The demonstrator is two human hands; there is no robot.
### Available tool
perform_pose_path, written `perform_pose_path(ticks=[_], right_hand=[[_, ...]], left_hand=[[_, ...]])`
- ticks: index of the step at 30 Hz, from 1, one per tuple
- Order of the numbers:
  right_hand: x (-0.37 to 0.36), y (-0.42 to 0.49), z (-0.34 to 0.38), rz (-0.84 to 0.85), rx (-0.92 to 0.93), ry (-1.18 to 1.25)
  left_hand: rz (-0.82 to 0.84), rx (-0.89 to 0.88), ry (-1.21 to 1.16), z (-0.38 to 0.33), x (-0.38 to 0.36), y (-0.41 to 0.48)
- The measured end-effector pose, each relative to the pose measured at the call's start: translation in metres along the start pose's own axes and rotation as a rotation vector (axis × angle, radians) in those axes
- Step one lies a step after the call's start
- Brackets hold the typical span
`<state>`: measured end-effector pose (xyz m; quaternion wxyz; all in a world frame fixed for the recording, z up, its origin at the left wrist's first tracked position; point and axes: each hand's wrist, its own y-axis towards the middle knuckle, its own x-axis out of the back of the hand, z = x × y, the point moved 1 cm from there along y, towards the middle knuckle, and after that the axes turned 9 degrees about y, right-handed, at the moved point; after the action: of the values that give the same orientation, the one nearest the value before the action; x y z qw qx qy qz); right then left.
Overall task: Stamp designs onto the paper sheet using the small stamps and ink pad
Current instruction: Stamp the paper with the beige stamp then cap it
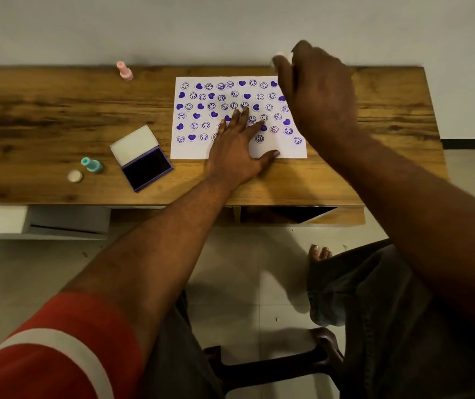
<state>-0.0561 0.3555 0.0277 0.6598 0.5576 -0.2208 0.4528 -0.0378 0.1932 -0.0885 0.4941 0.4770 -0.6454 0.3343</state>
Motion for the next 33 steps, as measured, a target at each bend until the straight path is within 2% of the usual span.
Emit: perform_pose_path(ticks=[1, 3, 4, 10, 16, 20, 22, 26, 27, 28, 31, 33], right_hand=[[-0.008, -0.013, 0.002, 0.149, 0.023, -0.031], [-0.030, -0.055, 0.000, 0.588, 0.028, -0.201], [-0.036, -0.070, -0.001, 0.706, -0.019, -0.234], [-0.051, -0.059, 0.010, 0.760, -0.143, -0.377], [-0.046, -0.062, 0.004, 0.821, 0.002, -0.427], [-0.045, -0.059, 0.004, 0.826, -0.012, -0.453], [-0.044, -0.060, 0.004, 0.831, -0.009, -0.426], [-0.039, -0.053, -0.003, 0.872, 0.153, -0.384], [-0.036, -0.049, -0.008, 0.863, 0.136, -0.335], [-0.031, -0.044, -0.015, 0.784, 0.035, -0.220], [-0.013, -0.044, -0.038, 0.316, -0.548, 0.386], [-0.011, -0.051, -0.046, 0.194, -0.883, 0.766]], left_hand=[[-0.004, 0.000, -0.007, 0.000, 0.000, 0.001], [-0.011, -0.002, -0.049, 0.001, -0.001, 0.000], [-0.011, 0.000, -0.066, 0.001, -0.002, 0.000], [0.029, 0.001, -0.080, 0.000, 0.003, -0.002], [0.017, 0.003, -0.082, 0.000, 0.002, -0.003], [0.026, 0.005, -0.057, -0.001, 0.003, -0.002], [0.025, 0.011, -0.057, -0.002, 0.003, -0.003], [0.008, 0.008, -0.019, -0.002, 0.002, -0.003], [-0.004, 0.007, -0.005, -0.003, 0.001, -0.003], [-0.024, 0.010, 0.001, -0.003, 0.001, -0.004], [-0.115, 0.045, -0.042, -0.005, 0.005, -0.005], [-0.152, 0.061, -0.095, -0.005, 0.013, -0.005]])
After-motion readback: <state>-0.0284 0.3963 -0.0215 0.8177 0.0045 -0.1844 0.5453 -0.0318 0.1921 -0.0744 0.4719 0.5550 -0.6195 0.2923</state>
